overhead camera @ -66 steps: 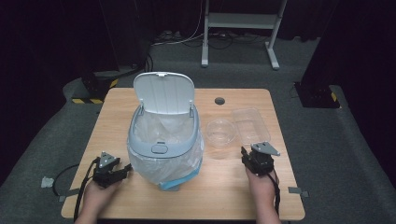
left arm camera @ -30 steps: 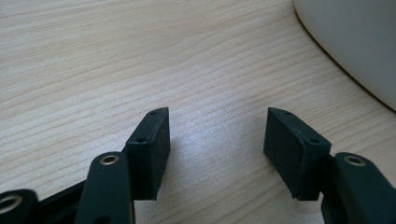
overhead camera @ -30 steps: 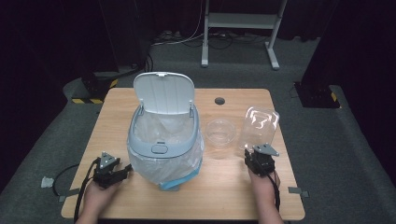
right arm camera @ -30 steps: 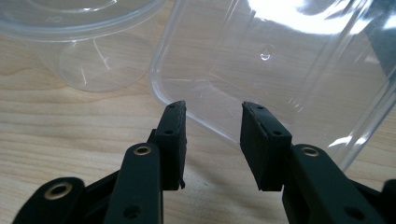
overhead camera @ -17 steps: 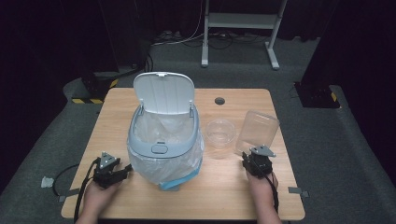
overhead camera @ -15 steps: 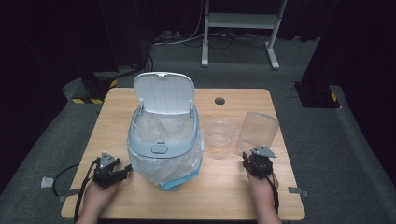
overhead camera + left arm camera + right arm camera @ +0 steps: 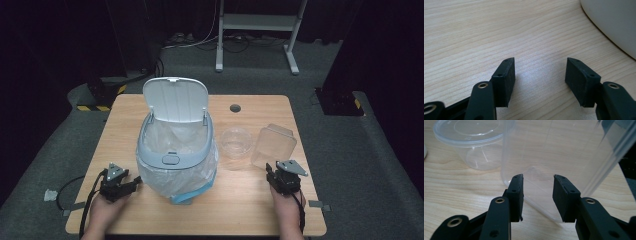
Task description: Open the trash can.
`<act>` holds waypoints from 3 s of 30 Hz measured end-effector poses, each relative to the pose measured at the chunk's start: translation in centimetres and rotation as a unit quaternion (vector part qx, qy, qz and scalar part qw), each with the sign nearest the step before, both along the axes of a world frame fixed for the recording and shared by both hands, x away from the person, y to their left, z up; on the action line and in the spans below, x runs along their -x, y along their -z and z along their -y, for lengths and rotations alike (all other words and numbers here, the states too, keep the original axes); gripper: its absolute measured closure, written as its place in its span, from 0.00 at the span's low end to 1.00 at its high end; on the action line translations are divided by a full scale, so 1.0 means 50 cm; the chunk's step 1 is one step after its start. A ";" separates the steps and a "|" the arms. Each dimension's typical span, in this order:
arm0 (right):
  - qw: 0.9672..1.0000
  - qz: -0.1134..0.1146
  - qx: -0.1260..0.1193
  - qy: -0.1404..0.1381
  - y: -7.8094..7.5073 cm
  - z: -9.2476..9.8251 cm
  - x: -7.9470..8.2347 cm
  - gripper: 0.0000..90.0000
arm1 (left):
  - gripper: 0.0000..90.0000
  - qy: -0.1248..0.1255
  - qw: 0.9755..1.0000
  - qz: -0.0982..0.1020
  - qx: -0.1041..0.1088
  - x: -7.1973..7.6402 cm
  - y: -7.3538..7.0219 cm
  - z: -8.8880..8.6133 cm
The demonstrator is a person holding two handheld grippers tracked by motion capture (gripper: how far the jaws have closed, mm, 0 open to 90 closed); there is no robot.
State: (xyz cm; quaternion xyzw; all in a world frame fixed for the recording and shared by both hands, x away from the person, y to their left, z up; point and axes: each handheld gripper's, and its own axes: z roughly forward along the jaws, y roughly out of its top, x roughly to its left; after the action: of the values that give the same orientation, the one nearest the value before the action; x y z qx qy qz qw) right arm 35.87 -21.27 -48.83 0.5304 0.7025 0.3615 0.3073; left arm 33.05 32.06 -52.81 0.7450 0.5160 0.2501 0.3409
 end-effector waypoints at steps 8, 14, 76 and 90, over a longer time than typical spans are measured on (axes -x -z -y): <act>1.000 0.012 0.000 0.017 -0.011 0.022 0.012 0.72 | 0.45 0.003 1.000 -0.002 -0.002 0.001 -0.001 0.000; 0.998 0.038 -0.007 0.041 -0.023 0.043 0.023 0.73 | 0.45 0.004 1.000 -0.001 -0.002 0.001 0.000 0.000; 0.990 0.081 -0.113 0.009 -0.041 0.062 0.016 0.94 | 0.41 0.011 1.000 -0.009 0.006 0.002 0.000 0.000; 0.990 0.108 -0.096 -0.006 -0.062 0.035 0.035 0.95 | 0.40 0.010 1.000 -0.009 0.007 0.002 0.000 0.001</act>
State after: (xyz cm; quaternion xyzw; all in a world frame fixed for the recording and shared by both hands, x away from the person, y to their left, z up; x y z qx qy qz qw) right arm 34.12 -23.03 -45.73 0.5113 0.6305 0.4840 0.3268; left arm 32.97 32.00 -52.82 0.7501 0.5131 0.2363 0.3437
